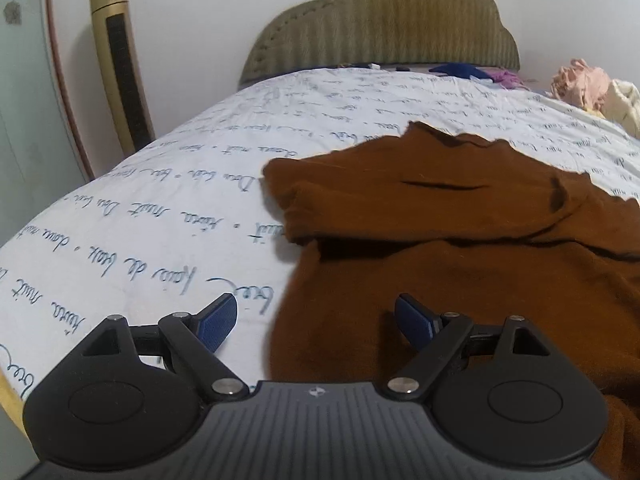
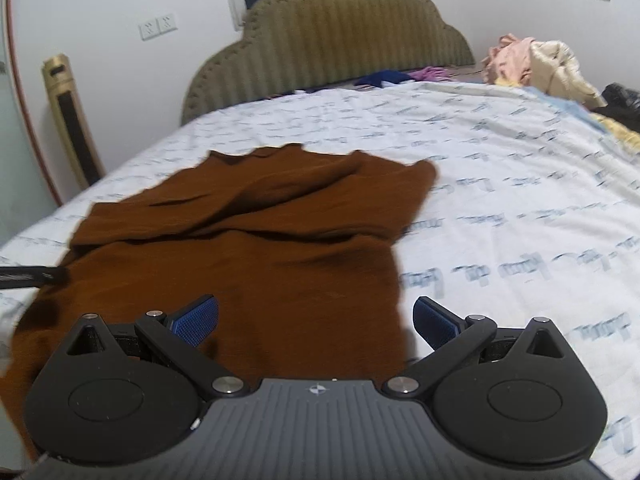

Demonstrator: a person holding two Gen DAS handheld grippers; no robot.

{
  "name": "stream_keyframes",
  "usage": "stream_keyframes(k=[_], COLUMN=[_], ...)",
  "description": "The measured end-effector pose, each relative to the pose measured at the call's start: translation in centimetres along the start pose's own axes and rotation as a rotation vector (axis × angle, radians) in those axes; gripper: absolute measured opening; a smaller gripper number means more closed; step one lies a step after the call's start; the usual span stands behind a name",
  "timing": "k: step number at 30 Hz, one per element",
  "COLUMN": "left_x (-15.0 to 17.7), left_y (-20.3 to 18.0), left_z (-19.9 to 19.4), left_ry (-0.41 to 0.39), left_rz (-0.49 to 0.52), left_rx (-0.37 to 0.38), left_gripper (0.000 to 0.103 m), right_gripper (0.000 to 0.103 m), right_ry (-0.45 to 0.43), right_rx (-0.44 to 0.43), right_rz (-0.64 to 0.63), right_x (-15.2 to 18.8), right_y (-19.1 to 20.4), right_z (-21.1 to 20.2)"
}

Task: Fold small clothes
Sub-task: 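Close both tools on the sweater hem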

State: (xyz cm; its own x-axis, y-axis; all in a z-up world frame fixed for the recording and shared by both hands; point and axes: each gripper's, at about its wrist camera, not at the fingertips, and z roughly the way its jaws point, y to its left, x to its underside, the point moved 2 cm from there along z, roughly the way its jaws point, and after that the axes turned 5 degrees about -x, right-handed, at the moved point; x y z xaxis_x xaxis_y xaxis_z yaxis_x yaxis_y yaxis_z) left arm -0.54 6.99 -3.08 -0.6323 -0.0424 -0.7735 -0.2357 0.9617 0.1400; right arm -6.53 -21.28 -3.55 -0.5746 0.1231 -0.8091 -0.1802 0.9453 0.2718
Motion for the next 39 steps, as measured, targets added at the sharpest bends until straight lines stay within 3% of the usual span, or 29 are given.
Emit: stream_keyframes(k=[5,10,14,17,22,23,27,28,30,31,32,33,34,37,39], left_x=[0.3,-0.5,-1.2,-0.7,1.7,2.2,2.9,2.9,2.8,2.6,2.4,2.1,1.9,1.1,0.2], left_y=[-0.5,2.7,5.7,6.6,6.9,6.8,5.9,5.6,5.1,4.8,4.7,4.9,4.9,4.6,4.6], left_z=[0.5,-0.3,-1.7,-1.7,0.1,0.5,0.2,0.2,0.0,-0.2,-0.2,-0.3,-0.4,-1.2,-2.1], left_ry=[0.002,0.006,-0.010,0.006,0.168,0.198,0.169,0.169,0.169,0.166,0.170,0.181,0.187,0.162,0.132], left_rz=[-0.098,-0.036,-0.016,0.025,0.033,0.033,0.077,0.082,0.096,0.100,0.098,0.090,0.080,0.088,0.078], left_rx=[-0.041,-0.007,0.030,0.109,0.327,0.349,0.335,0.337,0.334,0.330,0.336,0.348,0.356,0.350,0.385], left_gripper=[0.087,0.087,0.087,0.087,0.087,0.087,0.085,0.081,0.051,0.039,0.016,0.008,0.008,0.006,0.005], right_gripper=[0.102,0.103,0.103,0.103,0.102,0.101,0.086,0.079,0.062,0.046,0.031,0.024,0.020,0.019,0.019], right_ry=[0.004,0.030,0.075,0.108,0.161,0.175,0.218,0.220,0.216,0.212,0.208,0.203,0.198,0.164,0.135], right_rx=[-0.046,0.041,0.033,0.002,-0.007,-0.014,-0.050,-0.061,-0.089,-0.107,-0.124,-0.140,-0.156,-0.200,-0.245], right_rz=[-0.032,-0.167,-0.156,-0.123,-0.138,-0.127,-0.129,-0.141,-0.148,-0.139,-0.129,-0.119,-0.110,-0.082,-0.039], right_x=[-0.1,-0.6,-0.6,-0.3,0.4,0.6,1.7,1.9,2.0,1.8,1.7,1.5,1.2,0.3,-0.6], right_y=[1.4,1.3,-0.2,-0.7,-1.5,-1.7,-1.8,-1.5,-0.9,-0.7,-0.6,-0.5,-0.5,-0.3,-0.4], right_z=[0.2,-0.7,-1.1,-1.1,-1.4,-1.5,-1.8,-1.8,-1.8,-1.8,-1.8,-1.9,-1.9,-2.3,-2.8])
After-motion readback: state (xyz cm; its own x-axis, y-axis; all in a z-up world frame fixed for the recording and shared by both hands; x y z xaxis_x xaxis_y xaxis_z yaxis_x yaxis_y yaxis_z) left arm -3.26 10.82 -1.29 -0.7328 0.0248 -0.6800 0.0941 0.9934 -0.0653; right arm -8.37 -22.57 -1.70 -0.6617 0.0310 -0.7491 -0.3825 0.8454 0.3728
